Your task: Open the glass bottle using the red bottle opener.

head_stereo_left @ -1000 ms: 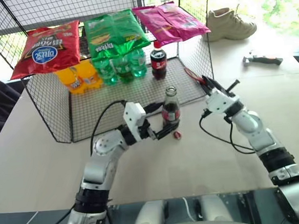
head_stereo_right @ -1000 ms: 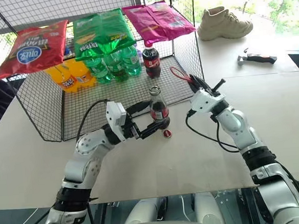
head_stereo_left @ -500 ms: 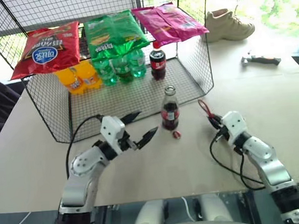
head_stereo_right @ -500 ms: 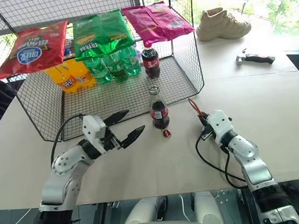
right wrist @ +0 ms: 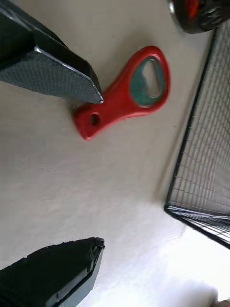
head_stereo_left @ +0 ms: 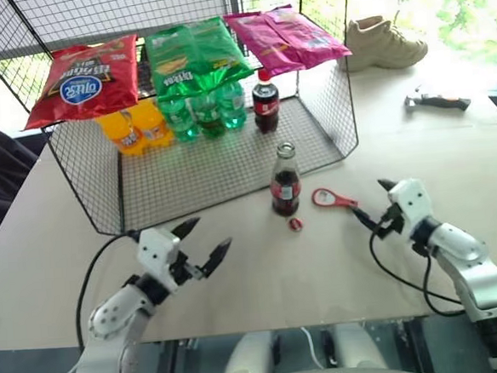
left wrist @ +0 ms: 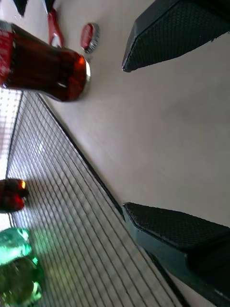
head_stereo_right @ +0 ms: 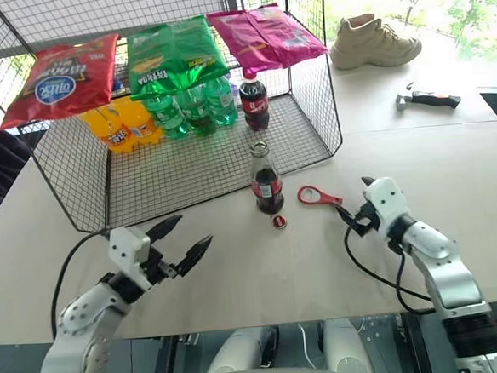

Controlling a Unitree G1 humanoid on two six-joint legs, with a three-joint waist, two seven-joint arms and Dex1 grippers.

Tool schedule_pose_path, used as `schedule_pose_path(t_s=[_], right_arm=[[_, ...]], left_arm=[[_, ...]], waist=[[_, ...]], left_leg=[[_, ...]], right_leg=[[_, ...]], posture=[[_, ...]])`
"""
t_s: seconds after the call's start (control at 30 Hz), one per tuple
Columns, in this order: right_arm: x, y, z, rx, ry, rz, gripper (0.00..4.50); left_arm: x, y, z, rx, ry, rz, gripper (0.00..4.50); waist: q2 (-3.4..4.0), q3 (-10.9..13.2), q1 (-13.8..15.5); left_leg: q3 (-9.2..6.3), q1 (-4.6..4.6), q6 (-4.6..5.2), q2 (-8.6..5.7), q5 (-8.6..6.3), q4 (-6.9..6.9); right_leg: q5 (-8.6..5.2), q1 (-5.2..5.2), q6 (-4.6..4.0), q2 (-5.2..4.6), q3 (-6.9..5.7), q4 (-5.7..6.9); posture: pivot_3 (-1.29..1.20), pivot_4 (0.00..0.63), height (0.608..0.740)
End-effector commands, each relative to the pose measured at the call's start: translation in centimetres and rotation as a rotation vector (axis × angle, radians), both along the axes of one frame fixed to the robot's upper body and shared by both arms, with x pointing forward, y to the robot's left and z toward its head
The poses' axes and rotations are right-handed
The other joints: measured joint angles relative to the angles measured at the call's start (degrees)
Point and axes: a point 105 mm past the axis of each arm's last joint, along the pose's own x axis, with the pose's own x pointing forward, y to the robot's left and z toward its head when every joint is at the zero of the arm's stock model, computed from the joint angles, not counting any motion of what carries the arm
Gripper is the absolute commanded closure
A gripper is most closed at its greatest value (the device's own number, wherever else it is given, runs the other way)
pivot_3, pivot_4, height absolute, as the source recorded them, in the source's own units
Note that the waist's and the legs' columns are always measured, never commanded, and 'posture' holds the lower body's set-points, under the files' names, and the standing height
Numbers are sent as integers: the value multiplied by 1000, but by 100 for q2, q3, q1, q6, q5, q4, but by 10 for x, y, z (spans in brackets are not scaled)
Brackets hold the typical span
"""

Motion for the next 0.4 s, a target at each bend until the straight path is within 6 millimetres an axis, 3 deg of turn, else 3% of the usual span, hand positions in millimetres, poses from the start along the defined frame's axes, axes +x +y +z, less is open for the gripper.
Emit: schedule_pose_path(t_s=[0.03, 0.17, 0.4], right_arm=[[-13, -10, 9, 30, 18, 73, 89], [-37, -29, 3, 47, 85, 168, 89], [-43, -42, 4, 45, 125, 194, 89]], left_arm=[[-9, 19, 4, 61, 1, 56, 0], [-22, 35, -2, 73, 57, 111, 0], [-30, 29, -5, 62, 93, 80, 0]], waist=[[0, 0, -1], [0, 0, 11], [0, 0, 28]], left_leg=[[1, 0, 1, 0, -1, 0], [0, 4, 4, 0, -2, 2], [0, 8, 5, 5, -3, 11]], right_leg=[[0, 2, 0, 0, 1, 0], [0, 16, 1, -4, -4, -5], [-1, 25, 1, -3, -6, -7]], posture=[[0, 150, 732], [0, 150, 732], [0, 150, 732]])
